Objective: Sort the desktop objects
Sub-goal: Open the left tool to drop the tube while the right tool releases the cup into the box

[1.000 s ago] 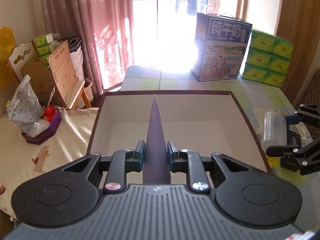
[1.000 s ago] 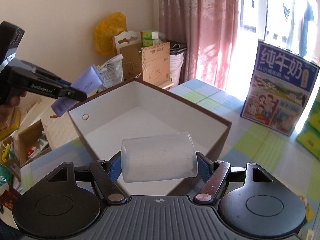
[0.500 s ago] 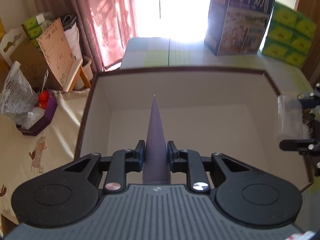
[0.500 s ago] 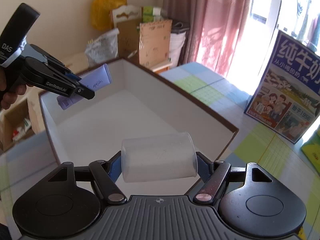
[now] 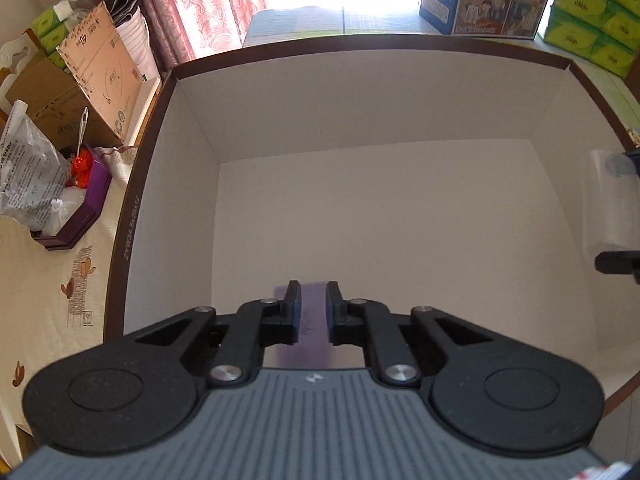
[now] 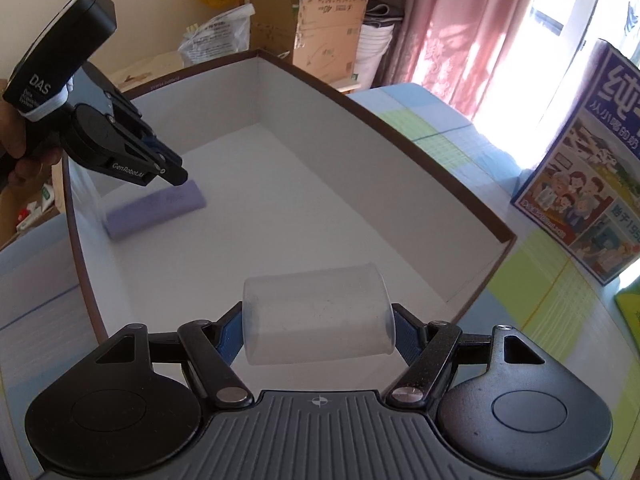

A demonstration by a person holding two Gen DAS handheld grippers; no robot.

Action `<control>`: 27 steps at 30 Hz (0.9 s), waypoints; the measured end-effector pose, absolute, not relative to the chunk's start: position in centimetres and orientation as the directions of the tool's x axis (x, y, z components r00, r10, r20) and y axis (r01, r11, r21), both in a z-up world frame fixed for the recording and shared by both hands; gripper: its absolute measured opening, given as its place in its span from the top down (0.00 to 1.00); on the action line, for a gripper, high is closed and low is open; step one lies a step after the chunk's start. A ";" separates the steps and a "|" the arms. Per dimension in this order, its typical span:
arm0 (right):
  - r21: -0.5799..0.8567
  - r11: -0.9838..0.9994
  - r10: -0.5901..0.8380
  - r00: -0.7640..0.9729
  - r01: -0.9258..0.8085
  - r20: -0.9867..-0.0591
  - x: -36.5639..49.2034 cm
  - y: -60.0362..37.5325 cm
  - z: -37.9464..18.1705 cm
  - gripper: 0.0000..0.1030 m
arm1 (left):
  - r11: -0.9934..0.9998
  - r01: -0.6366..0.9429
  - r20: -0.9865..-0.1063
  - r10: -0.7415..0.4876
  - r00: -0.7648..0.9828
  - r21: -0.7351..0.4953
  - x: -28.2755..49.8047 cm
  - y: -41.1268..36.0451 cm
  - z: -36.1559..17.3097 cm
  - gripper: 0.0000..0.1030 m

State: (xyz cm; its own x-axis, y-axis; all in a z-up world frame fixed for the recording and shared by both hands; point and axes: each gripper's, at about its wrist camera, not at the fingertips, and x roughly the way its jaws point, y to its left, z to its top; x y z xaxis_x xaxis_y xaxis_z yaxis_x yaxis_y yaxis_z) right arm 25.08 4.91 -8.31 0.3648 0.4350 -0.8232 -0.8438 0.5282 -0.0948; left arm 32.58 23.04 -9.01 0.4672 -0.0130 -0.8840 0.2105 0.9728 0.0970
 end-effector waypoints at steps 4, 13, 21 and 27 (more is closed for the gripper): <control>-0.109 0.512 0.425 0.361 -0.852 -0.830 24.8 5.4 -8.6 0.31 | 0.975 0.202 -0.878 -0.012 0.478 0.097 32.3 23.5 -8.4 0.80; -0.144 0.464 0.421 0.360 -0.874 -0.833 24.1 6.2 -8.6 0.05 | 0.973 0.207 -0.862 -0.018 0.506 0.101 31.5 23.7 -6.9 0.42; -0.151 0.472 0.443 0.381 -0.869 -0.812 23.5 5.8 -7.8 0.02 | 0.969 0.211 -0.848 -0.001 0.529 0.130 30.5 23.6 -5.5 0.21; -0.108 0.521 0.465 0.388 -0.847 -0.796 22.9 4.5 -6.5 0.02 | 0.970 0.199 -0.839 0.006 0.545 0.137 29.4 23.3 -4.2 0.16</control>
State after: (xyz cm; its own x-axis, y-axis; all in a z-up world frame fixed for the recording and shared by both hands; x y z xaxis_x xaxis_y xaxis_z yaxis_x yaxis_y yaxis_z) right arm 22.90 4.49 -6.50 0.3875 0.4654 -0.7958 -0.8467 0.5210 -0.1076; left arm 29.37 23.35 -4.21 0.5447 0.0063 -0.8386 0.1990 0.9704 0.1366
